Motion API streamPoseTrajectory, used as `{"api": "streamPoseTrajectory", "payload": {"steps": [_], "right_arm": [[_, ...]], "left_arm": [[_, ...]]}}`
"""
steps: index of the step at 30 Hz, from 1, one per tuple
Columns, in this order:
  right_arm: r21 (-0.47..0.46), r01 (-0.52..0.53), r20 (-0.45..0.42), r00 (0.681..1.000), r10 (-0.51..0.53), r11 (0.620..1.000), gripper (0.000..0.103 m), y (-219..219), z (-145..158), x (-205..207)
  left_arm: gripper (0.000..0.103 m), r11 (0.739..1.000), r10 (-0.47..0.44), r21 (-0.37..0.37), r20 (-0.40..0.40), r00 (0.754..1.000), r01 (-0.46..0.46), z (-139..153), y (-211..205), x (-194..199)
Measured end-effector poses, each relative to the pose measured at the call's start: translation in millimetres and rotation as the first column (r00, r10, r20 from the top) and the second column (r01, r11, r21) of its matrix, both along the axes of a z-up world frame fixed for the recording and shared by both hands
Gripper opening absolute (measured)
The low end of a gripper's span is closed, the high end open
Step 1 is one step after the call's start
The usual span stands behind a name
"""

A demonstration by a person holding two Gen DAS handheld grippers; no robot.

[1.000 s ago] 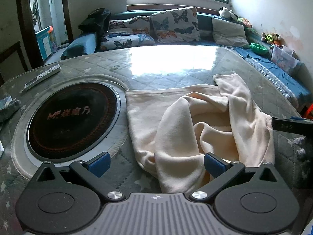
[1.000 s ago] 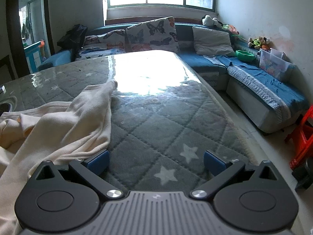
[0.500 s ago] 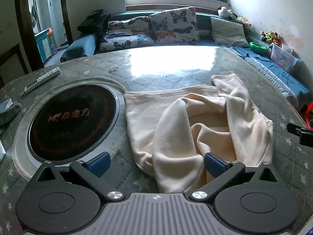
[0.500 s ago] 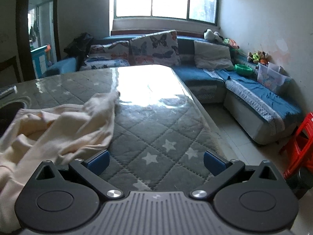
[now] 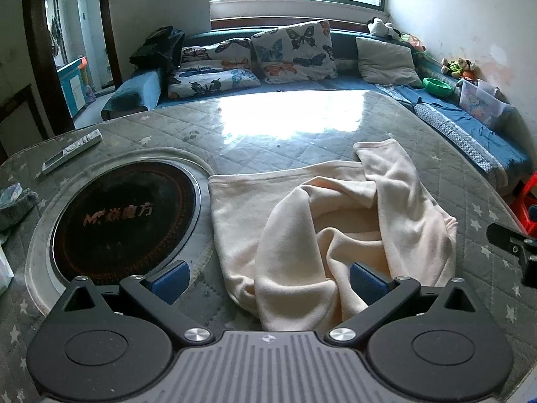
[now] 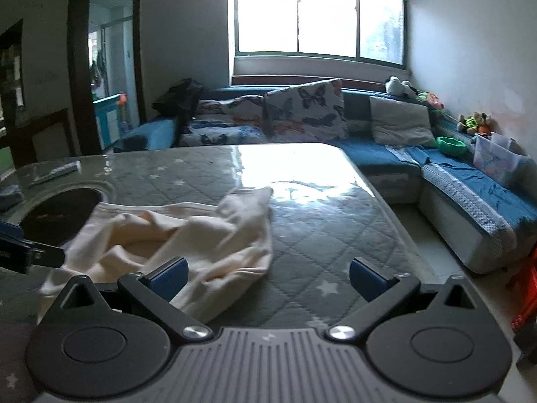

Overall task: Fold clothes
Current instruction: 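Move both grippers over the crumpled cream sweatshirt toward its hem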

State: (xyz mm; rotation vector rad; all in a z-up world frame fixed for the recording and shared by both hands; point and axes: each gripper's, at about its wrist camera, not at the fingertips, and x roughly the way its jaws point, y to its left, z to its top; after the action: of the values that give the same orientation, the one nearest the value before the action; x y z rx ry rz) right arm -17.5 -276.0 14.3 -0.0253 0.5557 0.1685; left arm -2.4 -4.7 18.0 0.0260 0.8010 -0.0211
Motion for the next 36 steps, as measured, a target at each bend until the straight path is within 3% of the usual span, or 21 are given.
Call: {"api": "streamPoseTrajectory", "payload": {"steps": [20, 31, 36], "right_arm": [[0.01, -0.082, -0.046, 0.996, 0.082, 0.997, 0.103, 22.0, 2.2, 4.7], [0.017, -0.102, -0.076, 0.992, 0.103, 0.995, 0.103, 24.1, -6.0, 28.6], [0.012, -0.105, -0.083, 0.991, 0.106, 0.994, 0.103, 23.0, -8.3, 40.6]], "left_arm": [[0.103, 0.998, -0.049, 0.031, 0.026, 0.998, 0.048, 4.7, -8.4, 23.9], [0.102, 0.979, -0.17, 0.12, 0.021, 0.985, 0.167, -4.0, -38.7, 64.5], [0.093, 0.959, -0.239, 0.157, 0.01, 0.971, 0.234, -9.5, -53.0, 82.9]]}}
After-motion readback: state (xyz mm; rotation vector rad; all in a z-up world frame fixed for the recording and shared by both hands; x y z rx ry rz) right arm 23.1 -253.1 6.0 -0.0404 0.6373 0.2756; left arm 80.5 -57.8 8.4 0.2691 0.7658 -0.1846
